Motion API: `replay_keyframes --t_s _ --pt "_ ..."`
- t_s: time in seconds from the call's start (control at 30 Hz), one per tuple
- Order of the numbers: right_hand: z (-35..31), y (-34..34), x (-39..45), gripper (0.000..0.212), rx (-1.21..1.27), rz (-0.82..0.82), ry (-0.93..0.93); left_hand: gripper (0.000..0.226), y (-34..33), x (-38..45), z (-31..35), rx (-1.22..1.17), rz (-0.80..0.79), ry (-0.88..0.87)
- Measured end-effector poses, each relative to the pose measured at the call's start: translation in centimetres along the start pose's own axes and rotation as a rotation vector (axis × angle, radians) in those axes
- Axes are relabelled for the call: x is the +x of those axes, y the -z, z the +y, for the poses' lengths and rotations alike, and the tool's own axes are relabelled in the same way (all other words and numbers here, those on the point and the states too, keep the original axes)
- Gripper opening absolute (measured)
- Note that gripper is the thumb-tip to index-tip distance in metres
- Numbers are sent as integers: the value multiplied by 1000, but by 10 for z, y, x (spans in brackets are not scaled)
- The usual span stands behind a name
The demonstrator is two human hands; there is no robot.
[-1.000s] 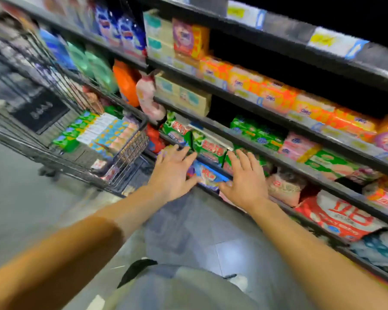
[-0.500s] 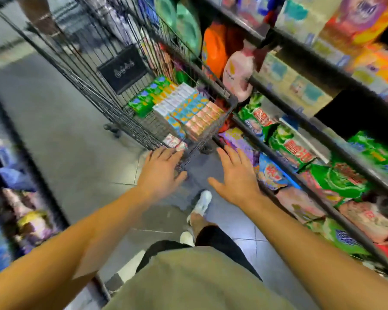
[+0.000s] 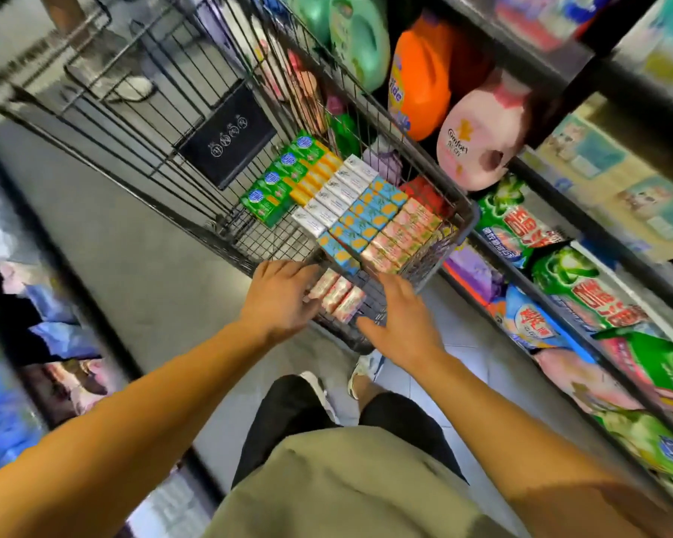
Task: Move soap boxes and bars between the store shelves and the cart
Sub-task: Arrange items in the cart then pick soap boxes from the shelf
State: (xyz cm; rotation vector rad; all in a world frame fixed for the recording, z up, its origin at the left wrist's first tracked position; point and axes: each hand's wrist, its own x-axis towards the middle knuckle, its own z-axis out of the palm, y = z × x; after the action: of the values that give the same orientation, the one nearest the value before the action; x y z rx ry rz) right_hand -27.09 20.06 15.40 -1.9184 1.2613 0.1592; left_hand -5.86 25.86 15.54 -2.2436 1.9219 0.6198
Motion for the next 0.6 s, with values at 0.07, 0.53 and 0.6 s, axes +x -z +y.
replay_keyframes --t_s 0.07,0.53,0.6 --pt "-5 -4 15 85 67 -5 -67 61 4 21 -15 -2 -74 -1" --pt "-19 -75 115 67 454 -26 -693 39 -37 163 -85 -27 -504 -319" --pt "-15 -92 136 65 568 -29 -820 46 -63 177 -92 -11 -588 -323"
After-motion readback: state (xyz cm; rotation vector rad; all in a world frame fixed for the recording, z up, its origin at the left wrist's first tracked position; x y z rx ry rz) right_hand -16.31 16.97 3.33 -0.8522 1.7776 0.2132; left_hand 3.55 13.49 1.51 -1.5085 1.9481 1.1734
